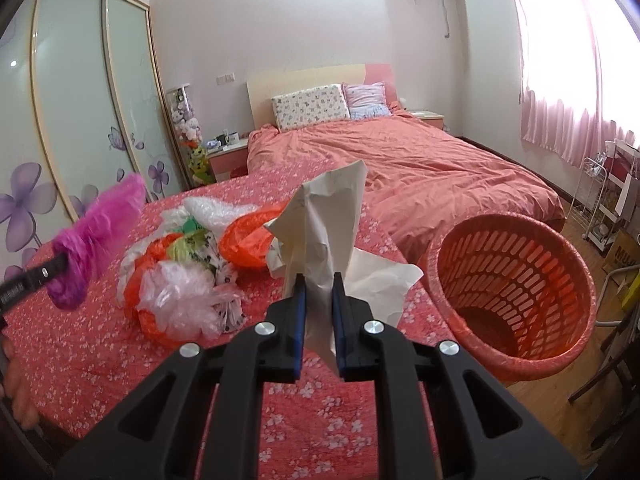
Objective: Collect trash
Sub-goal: 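Carry both items to the orange basket and open both tools to drop them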
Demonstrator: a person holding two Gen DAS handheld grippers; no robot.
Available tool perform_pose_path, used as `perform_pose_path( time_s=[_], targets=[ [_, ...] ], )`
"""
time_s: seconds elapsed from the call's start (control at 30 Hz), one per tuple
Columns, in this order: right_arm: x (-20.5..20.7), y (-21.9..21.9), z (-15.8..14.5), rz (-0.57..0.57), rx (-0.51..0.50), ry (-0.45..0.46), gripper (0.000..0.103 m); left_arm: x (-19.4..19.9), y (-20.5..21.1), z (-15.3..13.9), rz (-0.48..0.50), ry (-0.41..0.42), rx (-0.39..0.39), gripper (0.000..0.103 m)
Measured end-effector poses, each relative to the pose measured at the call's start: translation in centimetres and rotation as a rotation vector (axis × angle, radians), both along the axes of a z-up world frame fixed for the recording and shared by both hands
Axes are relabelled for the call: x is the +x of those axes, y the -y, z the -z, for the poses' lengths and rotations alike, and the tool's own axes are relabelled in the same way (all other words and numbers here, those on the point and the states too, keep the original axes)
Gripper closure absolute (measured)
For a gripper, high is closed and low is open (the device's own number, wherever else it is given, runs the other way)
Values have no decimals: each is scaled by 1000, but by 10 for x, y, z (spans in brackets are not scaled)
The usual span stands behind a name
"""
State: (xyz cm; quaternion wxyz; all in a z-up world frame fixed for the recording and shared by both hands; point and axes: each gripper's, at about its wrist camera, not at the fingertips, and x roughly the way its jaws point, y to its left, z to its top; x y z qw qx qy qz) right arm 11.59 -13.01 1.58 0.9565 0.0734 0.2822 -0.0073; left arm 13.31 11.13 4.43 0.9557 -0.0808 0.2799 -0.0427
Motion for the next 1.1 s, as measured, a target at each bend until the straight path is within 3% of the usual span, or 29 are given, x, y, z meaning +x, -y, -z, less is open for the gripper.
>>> perform_pose_path(
  time_s=[0.2,0.37,0.7,1.1],
  targets=[
    [-5,18,-10,28,10,35,90,5,23,-27,27,60,6,83],
    [-8,41,-19,76,9,58,90,14,62,-35,115,82,1,83],
    [-12,117,-31,234,13,96,90,39,164,-19,326,46,-30,83],
    [-3,187,-3,339,32,71,90,61,262,12,494,-19,-23,83]
  ],
)
